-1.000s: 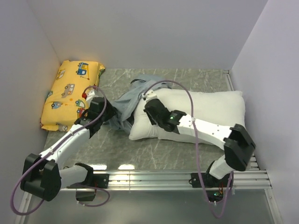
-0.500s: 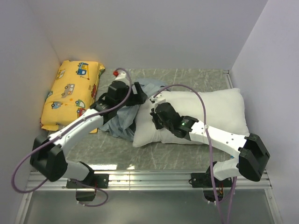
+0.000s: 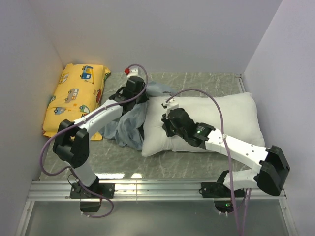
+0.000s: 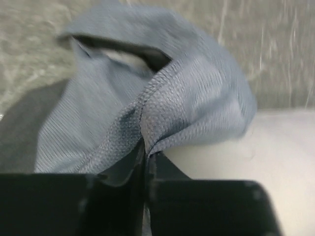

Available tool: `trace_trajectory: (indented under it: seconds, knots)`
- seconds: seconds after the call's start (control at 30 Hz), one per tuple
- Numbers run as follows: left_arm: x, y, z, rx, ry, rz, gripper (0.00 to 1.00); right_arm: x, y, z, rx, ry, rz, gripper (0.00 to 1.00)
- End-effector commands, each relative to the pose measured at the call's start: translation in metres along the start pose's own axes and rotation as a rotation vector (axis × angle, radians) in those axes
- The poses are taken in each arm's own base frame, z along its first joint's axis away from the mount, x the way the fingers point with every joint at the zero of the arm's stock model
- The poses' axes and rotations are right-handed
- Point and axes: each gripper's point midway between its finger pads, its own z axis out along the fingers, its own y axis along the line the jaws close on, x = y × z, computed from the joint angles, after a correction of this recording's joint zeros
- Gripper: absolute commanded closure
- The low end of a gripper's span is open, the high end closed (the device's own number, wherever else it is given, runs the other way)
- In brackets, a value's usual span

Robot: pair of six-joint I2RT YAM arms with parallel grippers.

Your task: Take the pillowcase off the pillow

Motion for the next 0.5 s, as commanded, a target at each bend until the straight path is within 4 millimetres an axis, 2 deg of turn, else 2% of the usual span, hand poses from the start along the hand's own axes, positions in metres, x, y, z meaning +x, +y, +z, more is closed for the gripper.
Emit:
trace_trajectory:
  seconds: [0.0,0.03,0.07,0.13,0.17,0.23,0.27,0.4,0.43,0.47]
  knots:
    - [-0.055,0.034,0.012,-0.123,-0.143,-0.107,0.95,-0.006,0.001,-0.027,-0.034,-0.023,0.034,1.00]
    - [-0.063,0.036,0.014,-0.127,-0.155,-0.123,0.98,-0.004,0.001,-0.030,-0.036,-0.020,0.034,1.00]
    - [-0.062,0.043,0.023,-0.140,-0.146,-0.138,1.00,-0.004,0.000,-0.032,-0.039,-0.022,0.038,1.00]
    - [-0.072,0.052,0.030,-0.161,-0.150,-0.157,1.00,-0.009,0.001,-0.043,-0.058,-0.048,0.050,1.00]
    - [-0.066,0.057,0.038,-0.175,-0.132,-0.152,1.00,-0.013,0.001,-0.049,-0.067,-0.064,0.057,1.00]
    - [-0.063,0.062,0.044,-0.184,-0.117,-0.143,0.99,-0.031,0.002,-0.067,-0.088,-0.129,0.082,1.00]
    - [-0.055,0.067,0.050,-0.203,-0.099,-0.138,1.00,-0.037,0.003,-0.074,-0.099,-0.153,0.090,1.00]
    - [-0.032,0.081,0.062,-0.222,-0.043,-0.158,0.99,-0.088,-0.004,-0.121,-0.125,-0.325,0.167,1.00]
    - [-0.021,0.087,0.063,-0.233,-0.022,-0.164,0.99,-0.104,-0.004,-0.133,-0.136,-0.374,0.189,1.00]
    - [-0.018,0.084,0.064,-0.208,-0.018,-0.170,1.00,-0.113,-0.009,-0.141,-0.122,-0.406,0.204,1.00]
